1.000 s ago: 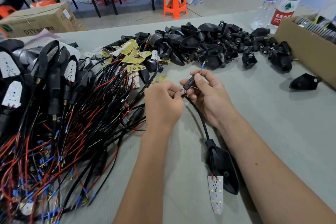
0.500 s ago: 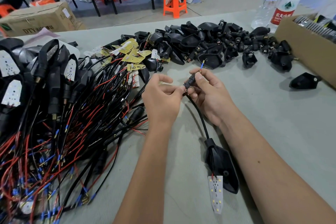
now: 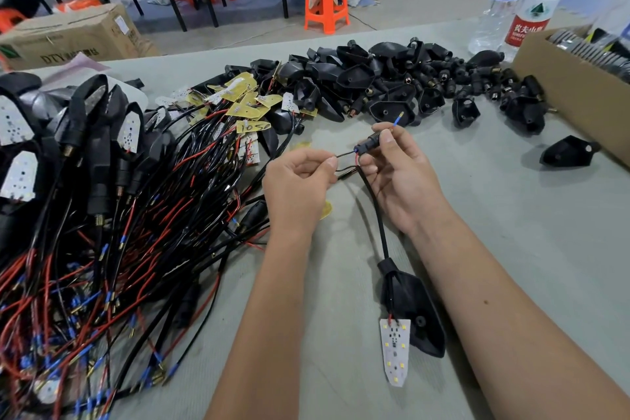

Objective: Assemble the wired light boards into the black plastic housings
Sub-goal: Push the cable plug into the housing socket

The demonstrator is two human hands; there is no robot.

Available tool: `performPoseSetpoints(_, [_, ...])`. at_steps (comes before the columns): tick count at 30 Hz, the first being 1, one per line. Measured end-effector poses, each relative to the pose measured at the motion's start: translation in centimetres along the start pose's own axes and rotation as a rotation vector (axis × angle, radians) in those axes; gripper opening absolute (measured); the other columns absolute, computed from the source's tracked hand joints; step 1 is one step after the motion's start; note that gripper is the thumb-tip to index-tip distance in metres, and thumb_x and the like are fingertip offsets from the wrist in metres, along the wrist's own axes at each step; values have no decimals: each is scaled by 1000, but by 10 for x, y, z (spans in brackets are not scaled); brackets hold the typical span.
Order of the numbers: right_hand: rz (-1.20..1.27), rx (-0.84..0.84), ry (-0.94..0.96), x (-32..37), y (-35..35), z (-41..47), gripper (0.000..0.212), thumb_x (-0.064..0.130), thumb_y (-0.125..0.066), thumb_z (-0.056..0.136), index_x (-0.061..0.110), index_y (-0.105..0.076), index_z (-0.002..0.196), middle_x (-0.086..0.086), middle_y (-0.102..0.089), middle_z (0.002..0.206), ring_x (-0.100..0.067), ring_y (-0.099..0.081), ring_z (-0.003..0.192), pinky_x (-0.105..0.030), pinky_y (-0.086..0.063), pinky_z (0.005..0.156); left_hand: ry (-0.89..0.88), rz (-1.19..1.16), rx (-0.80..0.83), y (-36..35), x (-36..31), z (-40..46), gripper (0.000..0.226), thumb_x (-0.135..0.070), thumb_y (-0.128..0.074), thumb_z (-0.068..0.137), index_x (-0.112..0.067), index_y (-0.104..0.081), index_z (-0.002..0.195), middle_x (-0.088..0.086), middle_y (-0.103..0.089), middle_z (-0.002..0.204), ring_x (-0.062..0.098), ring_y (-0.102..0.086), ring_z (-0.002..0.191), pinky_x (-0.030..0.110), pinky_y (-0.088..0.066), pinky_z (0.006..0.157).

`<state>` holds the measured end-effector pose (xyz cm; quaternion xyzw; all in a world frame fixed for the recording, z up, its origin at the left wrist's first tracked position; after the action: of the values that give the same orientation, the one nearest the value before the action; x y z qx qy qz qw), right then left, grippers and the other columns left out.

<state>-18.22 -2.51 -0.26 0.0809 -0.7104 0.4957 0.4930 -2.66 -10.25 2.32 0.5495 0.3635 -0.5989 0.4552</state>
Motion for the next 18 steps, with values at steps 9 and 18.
performPoseSetpoints(9, [-125,94,-36,-7,-10,-4,9,16,-55,106,15,-64,108,-13,-55,93,-13,-57,65,-18,-46,60,-241,299,19,-10,-16,-4,4,-8,-78,86,-11,-77,83,-10,-69,66,6,-66,62,33,-60,68])
performPoseSetpoints(18, [31,19,-33,-2,-4,-3,13,12,-50,108,10,-63,110,-12,-64,88,-17,-58,67,-18,-50,56,-95,48,12,-5,-4,-3,5,-1,-73,90,-5,-77,89,8,-76,75,20,-75,73,29,-62,71])
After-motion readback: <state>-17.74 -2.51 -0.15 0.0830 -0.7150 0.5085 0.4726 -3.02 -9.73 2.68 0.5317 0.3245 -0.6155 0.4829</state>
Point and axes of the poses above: each hand's wrist, its own z-axis towards the middle knuckle, its own y-axis out of the back of the hand, x = y × z, the point moved 9 cm from there along z, towards the middle knuckle
